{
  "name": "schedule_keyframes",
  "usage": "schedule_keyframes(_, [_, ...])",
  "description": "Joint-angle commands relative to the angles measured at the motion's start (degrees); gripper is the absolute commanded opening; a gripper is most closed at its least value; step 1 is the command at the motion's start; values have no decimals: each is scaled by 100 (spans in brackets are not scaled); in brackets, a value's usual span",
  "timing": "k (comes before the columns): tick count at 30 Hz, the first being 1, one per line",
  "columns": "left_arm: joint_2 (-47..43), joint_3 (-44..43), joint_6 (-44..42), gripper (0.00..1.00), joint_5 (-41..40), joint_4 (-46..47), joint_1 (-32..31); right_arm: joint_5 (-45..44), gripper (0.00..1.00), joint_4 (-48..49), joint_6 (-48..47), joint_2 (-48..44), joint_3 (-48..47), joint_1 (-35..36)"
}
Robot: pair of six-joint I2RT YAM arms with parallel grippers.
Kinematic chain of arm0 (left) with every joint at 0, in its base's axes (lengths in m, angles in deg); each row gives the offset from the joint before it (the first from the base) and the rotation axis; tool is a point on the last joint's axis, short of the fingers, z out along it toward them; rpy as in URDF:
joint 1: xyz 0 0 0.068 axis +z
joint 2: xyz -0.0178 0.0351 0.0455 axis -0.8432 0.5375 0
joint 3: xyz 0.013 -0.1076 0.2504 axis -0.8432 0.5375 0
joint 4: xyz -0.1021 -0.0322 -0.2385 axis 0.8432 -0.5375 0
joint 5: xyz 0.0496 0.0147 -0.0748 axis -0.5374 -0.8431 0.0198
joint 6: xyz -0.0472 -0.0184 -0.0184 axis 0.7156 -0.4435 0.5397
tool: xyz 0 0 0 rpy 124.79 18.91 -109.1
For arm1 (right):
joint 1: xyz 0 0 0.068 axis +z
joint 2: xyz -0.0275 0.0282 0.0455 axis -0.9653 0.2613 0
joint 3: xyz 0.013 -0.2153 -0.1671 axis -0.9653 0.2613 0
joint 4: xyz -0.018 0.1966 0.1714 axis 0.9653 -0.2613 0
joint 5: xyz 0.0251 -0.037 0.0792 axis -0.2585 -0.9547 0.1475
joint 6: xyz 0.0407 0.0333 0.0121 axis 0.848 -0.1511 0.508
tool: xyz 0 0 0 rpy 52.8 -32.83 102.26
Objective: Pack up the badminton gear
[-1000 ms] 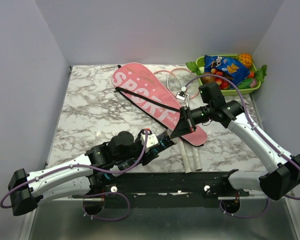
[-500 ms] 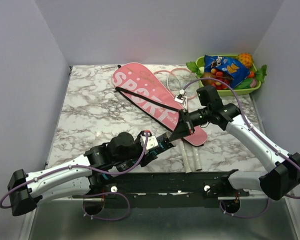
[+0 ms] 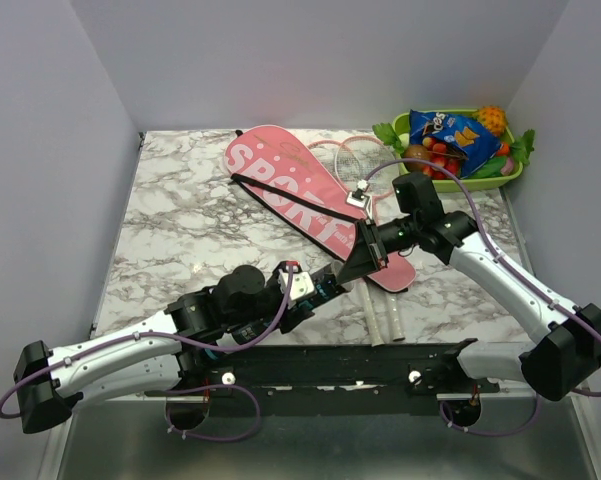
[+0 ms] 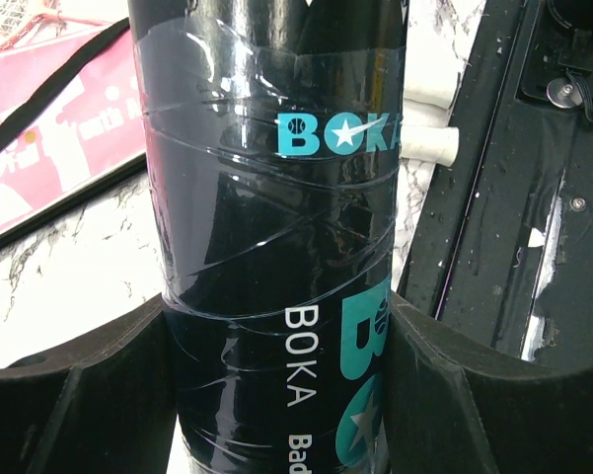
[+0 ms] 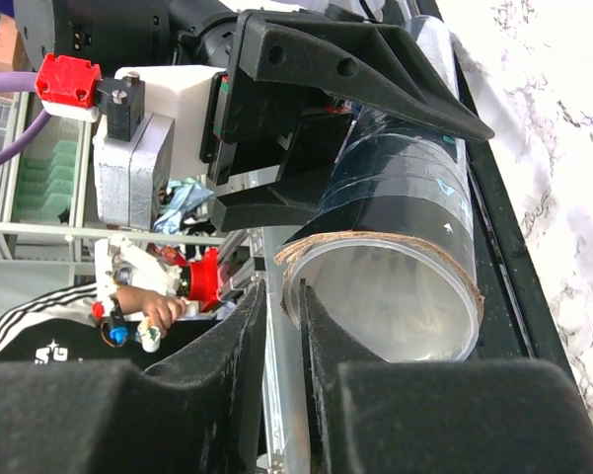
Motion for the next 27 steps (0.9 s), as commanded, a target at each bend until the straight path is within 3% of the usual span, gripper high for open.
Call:
schedule_keyframes(1, [-146, -280, 93, 0, -286, 523, 12, 275, 29, 166, 211, -99, 135, 118])
schedule_keyframes(7, [-155, -394, 67, 0, -295, 567, 12, 319, 33, 552, 579, -134, 232, 118])
schedule_keyframes(14, [-181, -649, 93, 0, -313, 646, 12, 284, 34, 2062, 1730, -143, 592, 118])
schedule_keyframes(27, [-392, -1097, 85, 0, -357, 638, 3, 90, 34, 3708, 3023, 147, 838, 110])
